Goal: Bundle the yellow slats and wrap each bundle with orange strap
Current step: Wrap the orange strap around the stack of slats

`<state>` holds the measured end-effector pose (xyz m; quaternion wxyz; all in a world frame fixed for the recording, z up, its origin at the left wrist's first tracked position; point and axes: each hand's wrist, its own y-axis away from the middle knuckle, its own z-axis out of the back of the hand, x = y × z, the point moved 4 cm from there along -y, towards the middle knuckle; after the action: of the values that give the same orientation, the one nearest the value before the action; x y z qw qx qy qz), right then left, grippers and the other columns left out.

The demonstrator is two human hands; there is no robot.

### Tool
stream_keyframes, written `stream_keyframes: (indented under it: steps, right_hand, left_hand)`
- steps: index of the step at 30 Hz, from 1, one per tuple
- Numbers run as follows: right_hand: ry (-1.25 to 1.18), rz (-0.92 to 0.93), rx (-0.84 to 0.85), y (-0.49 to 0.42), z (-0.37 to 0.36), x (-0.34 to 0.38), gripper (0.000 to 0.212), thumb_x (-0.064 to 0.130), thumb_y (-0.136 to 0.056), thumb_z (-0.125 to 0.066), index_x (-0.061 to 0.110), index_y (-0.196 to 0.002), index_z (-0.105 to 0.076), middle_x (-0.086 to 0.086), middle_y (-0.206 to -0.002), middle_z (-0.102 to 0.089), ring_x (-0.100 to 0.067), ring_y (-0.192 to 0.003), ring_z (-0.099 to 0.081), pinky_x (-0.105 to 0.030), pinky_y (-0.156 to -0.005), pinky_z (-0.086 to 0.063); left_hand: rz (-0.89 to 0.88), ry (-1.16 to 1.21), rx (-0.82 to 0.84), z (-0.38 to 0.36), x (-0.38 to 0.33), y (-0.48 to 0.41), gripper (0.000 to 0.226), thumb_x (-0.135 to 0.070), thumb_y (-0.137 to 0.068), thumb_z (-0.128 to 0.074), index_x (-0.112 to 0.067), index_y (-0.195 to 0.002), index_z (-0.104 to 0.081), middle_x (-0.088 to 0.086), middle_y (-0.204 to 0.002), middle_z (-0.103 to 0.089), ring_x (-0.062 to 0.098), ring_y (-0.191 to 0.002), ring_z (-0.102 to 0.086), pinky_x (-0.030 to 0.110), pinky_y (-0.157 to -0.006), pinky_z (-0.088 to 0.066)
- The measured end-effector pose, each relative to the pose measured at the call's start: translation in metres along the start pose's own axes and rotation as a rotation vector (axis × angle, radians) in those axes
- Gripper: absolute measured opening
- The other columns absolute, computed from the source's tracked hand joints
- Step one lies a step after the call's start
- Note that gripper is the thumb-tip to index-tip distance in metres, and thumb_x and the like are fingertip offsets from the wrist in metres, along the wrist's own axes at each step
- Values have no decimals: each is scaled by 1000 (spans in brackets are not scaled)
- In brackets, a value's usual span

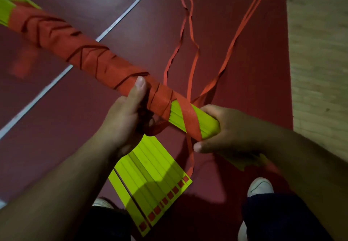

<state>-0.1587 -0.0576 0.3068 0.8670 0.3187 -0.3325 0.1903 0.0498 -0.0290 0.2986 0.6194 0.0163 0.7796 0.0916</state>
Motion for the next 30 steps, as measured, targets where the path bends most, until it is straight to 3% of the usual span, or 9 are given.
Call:
stream_keyframes:
  steps: [2,4,7,10,15,19,24,27,30]
  right_hand:
    - [-57,52,-2,-2,-8,3,30,34,-69,-87,24,-83,-63,16,-64,-64,2,-55,-56,-15,-52,-42]
    - [-13,91,-224,-6,-11,3,29,34,-69,-84,18,-77,-61,8,-63,-61,-7,-54,-53,-22,-53,-41]
    - [233,69,-565,-3,-5,4,35,46,-66,-79,24,-85,-60,2,-77,-66,-22,-69,-61,-30,-59,-45]
    - [375,50,-704,-1,-5,-1,41,49,-70,-75,25,-98,-58,-2,-90,-67,-30,-81,-64,-35,-63,-49]
    - [271,135,-659,-2,-24,4,49,51,-68,-75,25,-106,-57,4,-100,-60,-21,-89,-61,-31,-70,-50]
    - [-2,46,-226,-3,-9,4,60,50,-66,-82,39,-116,-52,17,-95,-61,7,-80,-60,-5,-60,-41]
    - [-315,74,144,2,-18,9,20,15,-82,-78,20,-94,-63,1,-77,-74,-13,-70,-70,-23,-61,-52]
    - [-243,137,-22,-1,-22,12,26,11,-82,-75,18,-69,-55,9,-54,-57,-6,-52,-54,-17,-50,-41]
    - [-46,165,-320,-3,-20,9,20,23,-79,-75,17,-75,-57,9,-58,-57,-8,-53,-52,-23,-53,-42]
  left_hand:
    - [-15,-32,72,4,0,-2,57,-76,-74,-64,-21,-61,-57,0,-55,-38,14,-47,-35,43,-67,-31]
    - [-30,-13,40,9,-2,-5,58,-79,-65,-65,-22,-61,-54,-2,-59,-30,12,-49,-30,33,-60,-33]
    - [-11,-86,-14,10,-6,-7,53,-75,-71,-51,-23,-63,-49,-6,-61,-33,9,-51,-28,23,-51,-32]
    - [73,-183,-62,-1,-1,-5,51,-71,-81,-39,-22,-68,-44,-6,-59,-35,11,-51,-26,29,-54,-24]
    - [43,15,-142,-7,9,-5,58,-66,-82,-53,-14,-107,-52,6,-69,-35,13,-54,-33,28,-53,-28]
    - [-41,52,-73,0,-4,-9,72,-68,-84,-57,-5,-120,-58,11,-109,-46,24,-78,-42,36,-68,-41]
    - [-66,65,51,-7,-7,-4,83,-73,-82,-58,3,-115,-53,31,-92,-42,29,-62,-21,30,-54,-23]
    - [-70,66,85,-8,-12,-6,57,-67,-81,-54,-13,-98,-63,18,-93,-51,20,-63,-32,23,-50,-34]
    - [-64,-50,11,-4,-16,-8,48,-68,-80,-47,-22,-67,-51,-1,-61,-43,13,-54,-35,23,-49,-39]
